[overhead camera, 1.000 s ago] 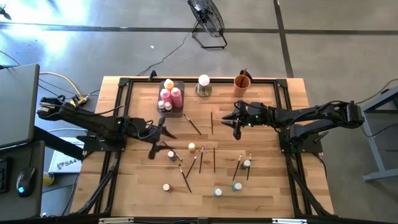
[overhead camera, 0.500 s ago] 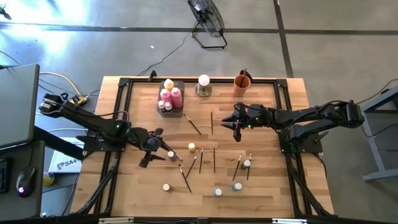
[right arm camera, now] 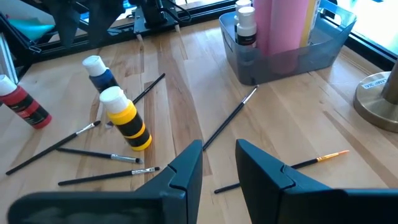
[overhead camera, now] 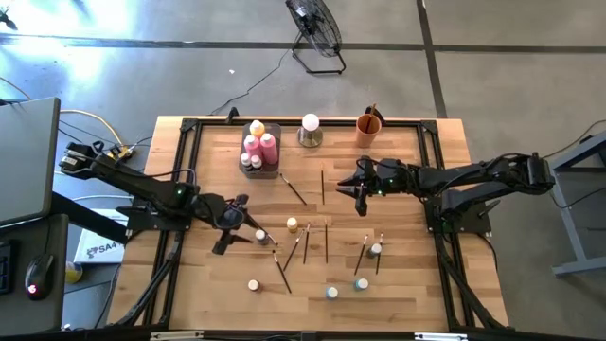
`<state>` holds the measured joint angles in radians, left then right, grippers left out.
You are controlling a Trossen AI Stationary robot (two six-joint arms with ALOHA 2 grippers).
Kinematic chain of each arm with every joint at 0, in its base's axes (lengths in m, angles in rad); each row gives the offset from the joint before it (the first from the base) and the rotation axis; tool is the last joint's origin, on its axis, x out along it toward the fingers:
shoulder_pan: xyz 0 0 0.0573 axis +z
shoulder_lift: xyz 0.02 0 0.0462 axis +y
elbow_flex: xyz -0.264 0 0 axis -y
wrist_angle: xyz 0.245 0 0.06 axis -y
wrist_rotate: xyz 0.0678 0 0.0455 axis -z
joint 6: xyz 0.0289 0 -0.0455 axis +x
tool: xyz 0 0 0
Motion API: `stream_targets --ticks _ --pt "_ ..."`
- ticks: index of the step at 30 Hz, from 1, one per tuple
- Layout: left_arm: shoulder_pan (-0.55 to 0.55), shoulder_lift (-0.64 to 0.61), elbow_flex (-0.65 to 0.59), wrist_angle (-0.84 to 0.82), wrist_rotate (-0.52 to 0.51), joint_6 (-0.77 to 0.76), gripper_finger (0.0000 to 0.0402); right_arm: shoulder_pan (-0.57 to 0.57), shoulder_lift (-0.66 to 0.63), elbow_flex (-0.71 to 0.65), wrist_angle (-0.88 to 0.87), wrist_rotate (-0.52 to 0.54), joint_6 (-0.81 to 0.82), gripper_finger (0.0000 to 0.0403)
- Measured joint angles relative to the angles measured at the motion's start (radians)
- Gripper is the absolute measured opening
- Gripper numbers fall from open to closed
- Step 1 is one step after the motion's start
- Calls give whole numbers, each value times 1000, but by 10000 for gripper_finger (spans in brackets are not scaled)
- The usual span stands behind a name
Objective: Pick & Place Paint Supplies
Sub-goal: Put the small blue paint bottle into the gray bin
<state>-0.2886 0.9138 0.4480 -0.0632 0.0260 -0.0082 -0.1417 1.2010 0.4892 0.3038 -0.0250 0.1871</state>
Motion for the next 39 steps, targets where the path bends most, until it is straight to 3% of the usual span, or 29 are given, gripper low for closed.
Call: stream_targets --ticks 8,18,39 --pt "0 6 0 19 -33 -22 203 0 0 0 0 0 0 91" --pt "0 130 0 94 -36 -13 203 0 0 0 5 0 0 91" --pt "0 229 0 129 -61 -27 203 0 0 0 3 0 0 91"
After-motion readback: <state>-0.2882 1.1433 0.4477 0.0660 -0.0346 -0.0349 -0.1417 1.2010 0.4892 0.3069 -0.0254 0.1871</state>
